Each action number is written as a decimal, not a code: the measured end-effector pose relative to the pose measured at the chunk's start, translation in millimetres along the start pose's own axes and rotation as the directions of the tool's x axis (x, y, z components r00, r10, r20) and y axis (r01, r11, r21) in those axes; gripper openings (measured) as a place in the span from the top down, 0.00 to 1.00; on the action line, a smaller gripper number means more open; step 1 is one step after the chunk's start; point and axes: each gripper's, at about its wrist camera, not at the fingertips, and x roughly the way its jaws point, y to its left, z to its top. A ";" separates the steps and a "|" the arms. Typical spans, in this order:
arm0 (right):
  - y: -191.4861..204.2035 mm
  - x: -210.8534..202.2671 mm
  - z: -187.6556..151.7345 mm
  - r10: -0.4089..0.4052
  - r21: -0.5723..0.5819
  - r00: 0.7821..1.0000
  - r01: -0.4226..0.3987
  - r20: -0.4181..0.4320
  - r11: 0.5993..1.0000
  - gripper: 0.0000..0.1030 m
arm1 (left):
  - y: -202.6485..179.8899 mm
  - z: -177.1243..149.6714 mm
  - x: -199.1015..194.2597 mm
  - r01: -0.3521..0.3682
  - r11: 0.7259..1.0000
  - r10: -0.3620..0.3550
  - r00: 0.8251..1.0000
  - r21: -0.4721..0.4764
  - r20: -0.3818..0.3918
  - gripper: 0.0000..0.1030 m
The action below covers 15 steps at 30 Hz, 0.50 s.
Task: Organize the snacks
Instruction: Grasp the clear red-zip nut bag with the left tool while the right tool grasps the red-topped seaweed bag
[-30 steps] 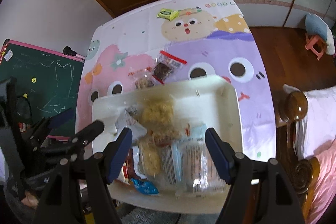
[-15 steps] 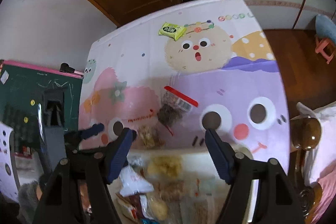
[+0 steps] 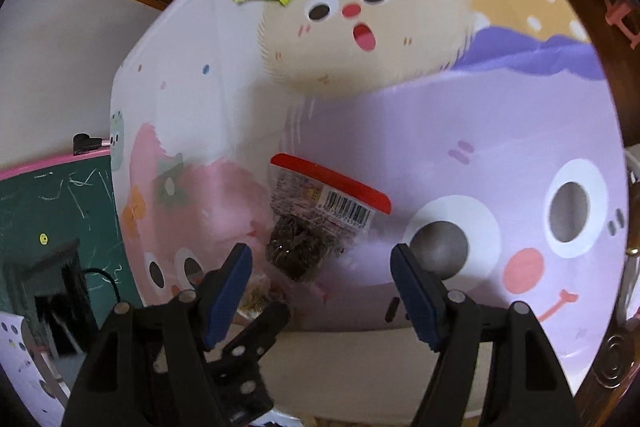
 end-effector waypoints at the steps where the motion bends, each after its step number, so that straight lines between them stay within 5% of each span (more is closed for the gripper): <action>1: 1.4 2.4 0.0 0.000 0.003 1.000 0.000 -0.005 1.000 0.30 | 2.9 0.3 5.3 0.031 0.999 -0.031 0.999 -0.020 -0.014 0.54; 4: 3.8 10.5 0.4 0.005 0.011 1.000 -0.005 -0.028 1.000 0.30 | 8.8 -1.2 5.8 0.055 0.997 -0.055 0.998 -0.051 0.009 0.56; 15: 25.4 31.8 4.5 -0.041 0.008 0.998 0.041 -0.054 0.999 0.33 | 56.4 -3.4 -7.3 -0.015 0.982 0.032 0.996 -0.188 0.087 0.57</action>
